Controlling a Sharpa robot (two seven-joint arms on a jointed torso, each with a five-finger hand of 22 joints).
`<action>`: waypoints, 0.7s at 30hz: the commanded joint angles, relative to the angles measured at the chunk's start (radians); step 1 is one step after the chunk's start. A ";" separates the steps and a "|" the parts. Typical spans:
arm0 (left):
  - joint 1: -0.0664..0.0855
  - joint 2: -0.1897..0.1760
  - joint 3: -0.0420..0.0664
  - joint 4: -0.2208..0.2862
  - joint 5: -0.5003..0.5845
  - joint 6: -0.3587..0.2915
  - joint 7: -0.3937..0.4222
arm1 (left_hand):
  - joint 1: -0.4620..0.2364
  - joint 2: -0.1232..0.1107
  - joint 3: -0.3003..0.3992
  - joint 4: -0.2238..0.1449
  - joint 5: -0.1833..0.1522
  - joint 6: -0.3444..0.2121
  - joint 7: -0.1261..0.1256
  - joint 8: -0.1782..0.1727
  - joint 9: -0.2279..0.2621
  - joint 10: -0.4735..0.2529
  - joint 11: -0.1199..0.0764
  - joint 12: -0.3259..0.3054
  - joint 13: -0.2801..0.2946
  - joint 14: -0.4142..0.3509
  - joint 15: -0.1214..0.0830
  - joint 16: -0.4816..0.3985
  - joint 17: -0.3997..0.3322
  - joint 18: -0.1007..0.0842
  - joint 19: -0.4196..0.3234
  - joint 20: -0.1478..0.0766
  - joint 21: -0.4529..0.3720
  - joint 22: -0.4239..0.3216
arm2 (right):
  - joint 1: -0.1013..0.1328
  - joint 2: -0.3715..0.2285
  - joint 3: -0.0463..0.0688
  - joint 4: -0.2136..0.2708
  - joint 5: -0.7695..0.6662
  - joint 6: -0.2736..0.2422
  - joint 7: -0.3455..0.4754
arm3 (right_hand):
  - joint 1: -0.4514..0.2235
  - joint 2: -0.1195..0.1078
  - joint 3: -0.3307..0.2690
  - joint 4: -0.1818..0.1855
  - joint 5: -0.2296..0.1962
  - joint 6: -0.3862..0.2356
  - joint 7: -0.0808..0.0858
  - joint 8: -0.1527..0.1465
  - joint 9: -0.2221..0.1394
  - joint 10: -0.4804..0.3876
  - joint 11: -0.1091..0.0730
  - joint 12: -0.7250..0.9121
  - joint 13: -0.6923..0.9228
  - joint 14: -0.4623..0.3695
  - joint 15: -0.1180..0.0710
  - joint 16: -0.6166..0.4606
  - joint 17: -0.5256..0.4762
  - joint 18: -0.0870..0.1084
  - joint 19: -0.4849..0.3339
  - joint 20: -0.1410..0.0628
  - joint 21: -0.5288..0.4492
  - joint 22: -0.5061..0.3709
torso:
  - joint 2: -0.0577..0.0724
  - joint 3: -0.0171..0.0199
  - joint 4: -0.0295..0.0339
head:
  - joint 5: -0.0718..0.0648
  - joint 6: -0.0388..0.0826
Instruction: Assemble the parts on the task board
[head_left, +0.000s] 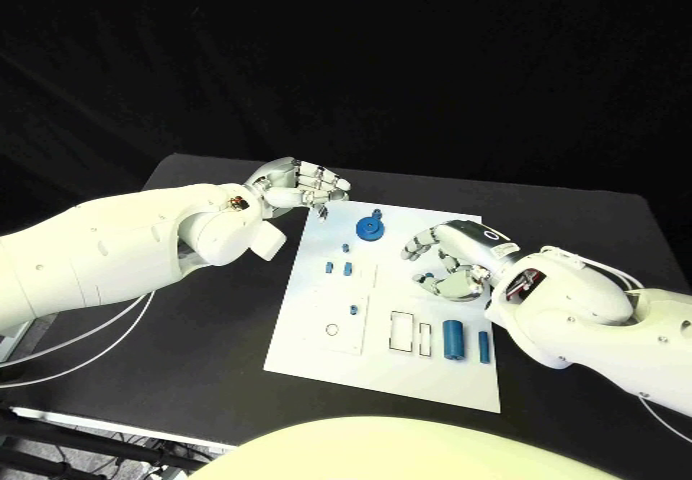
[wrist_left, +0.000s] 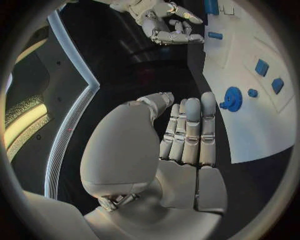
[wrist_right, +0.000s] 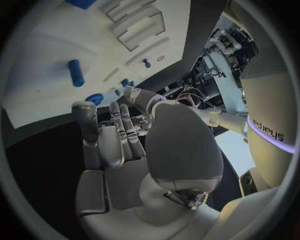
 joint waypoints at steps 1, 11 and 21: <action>0.000 0.000 0.001 0.005 0.000 0.012 0.005 | -0.004 0.002 -0.007 -0.001 0.000 -0.006 0.001 0.005 0.001 -0.005 0.000 0.003 0.001 -0.002 0.004 -0.003 -0.001 0.008 0.004 -0.001 0.006 0.000 | 0.014 -0.021 0.000 -0.019 0.065 0.108 -0.023 | -0.006 -0.004 -0.049 0.013 -0.003 -0.012 0.000 -0.011 -0.001 -0.022 0.000 0.015 -0.001 0.007 0.001 -0.007 -0.006 0.002 0.007 0.000 -0.012 -0.007 | -0.002 -0.0016 -0.0028 | -0.019 0.006; 0.001 0.000 0.000 0.005 -0.001 0.014 0.004 | -0.004 0.002 -0.007 -0.001 0.000 -0.008 0.002 0.006 0.001 -0.007 0.001 0.003 0.001 -0.002 0.004 -0.003 -0.001 0.008 0.004 0.000 0.006 0.000 | 0.021 -0.018 -0.001 -0.089 0.074 0.191 -0.023 | 0.170 0.058 -0.449 0.172 0.008 -0.059 -0.026 -0.050 0.001 -0.139 0.006 0.123 0.001 0.003 0.007 -0.010 -0.030 0.007 0.019 0.004 -0.088 -0.050 | 0.000 0.0012 -0.0009 | -0.031 0.010; 0.001 0.000 0.000 0.005 -0.001 0.015 0.001 | -0.005 0.001 -0.008 -0.001 0.000 -0.010 0.002 0.006 0.001 -0.008 0.001 0.004 0.000 -0.002 0.005 -0.003 -0.001 0.008 0.004 0.000 0.006 0.000 | 0.015 -0.004 -0.003 -0.107 0.058 0.243 -0.033 | 0.210 0.068 -0.452 0.216 0.006 -0.034 -0.022 -0.039 0.008 -0.122 -0.002 0.165 0.004 0.007 0.000 -0.005 -0.024 0.001 0.044 -0.001 -0.062 -0.022 | 0.000 -0.0009 -0.0018 | -0.032 0.005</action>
